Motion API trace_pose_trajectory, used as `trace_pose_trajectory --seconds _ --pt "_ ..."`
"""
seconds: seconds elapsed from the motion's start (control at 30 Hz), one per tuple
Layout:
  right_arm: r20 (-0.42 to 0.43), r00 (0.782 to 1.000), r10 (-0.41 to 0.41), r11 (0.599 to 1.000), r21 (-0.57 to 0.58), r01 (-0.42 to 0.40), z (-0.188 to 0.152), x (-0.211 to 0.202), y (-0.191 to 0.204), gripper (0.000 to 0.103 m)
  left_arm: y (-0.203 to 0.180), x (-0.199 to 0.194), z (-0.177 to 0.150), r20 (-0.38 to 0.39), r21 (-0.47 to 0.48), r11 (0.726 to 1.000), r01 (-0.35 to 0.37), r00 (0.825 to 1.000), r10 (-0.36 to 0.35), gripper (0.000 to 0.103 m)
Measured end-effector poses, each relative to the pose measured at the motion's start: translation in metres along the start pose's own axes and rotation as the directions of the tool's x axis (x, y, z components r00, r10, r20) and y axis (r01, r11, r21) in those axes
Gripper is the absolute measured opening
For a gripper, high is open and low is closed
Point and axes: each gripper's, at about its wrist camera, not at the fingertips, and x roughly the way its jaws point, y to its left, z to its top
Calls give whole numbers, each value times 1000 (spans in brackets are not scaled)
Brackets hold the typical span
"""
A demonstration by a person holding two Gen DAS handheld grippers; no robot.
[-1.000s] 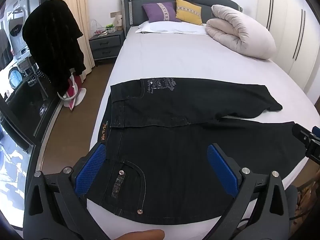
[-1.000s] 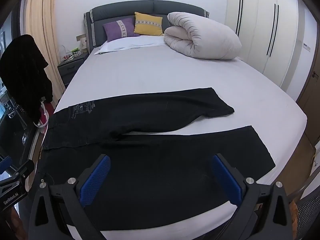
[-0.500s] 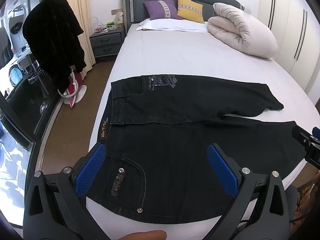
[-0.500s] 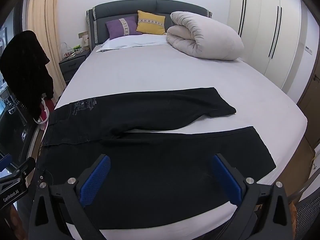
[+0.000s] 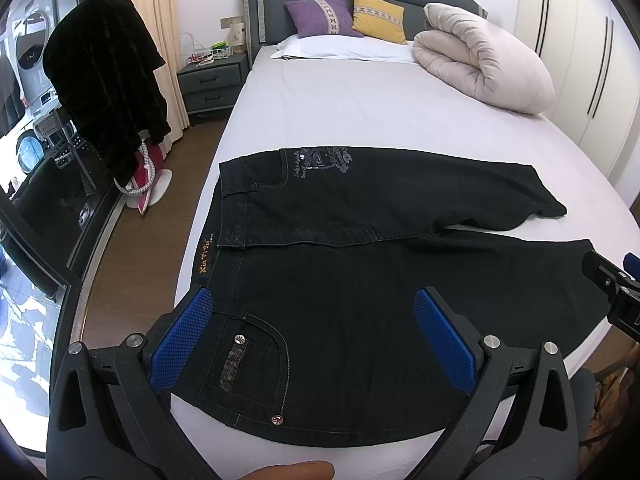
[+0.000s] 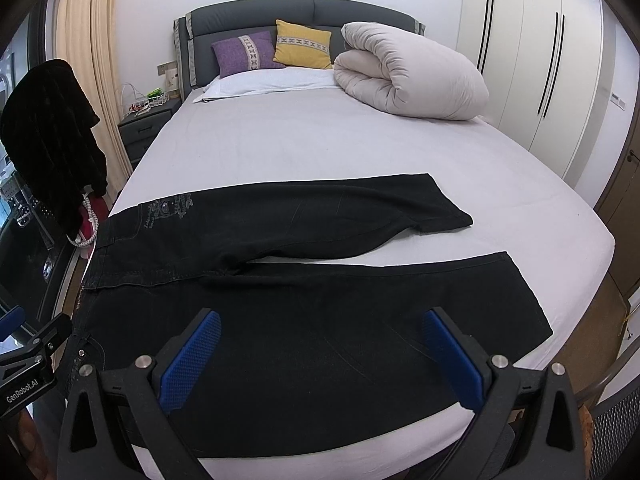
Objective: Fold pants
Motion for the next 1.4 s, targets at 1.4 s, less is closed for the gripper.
trace_pose_trajectory --seconds 1.4 --pt "-3 1000 8 1000 -5 -8 -6 3 5 103 -2 5 -1 -23 -2 1000 7 1000 -8 103"
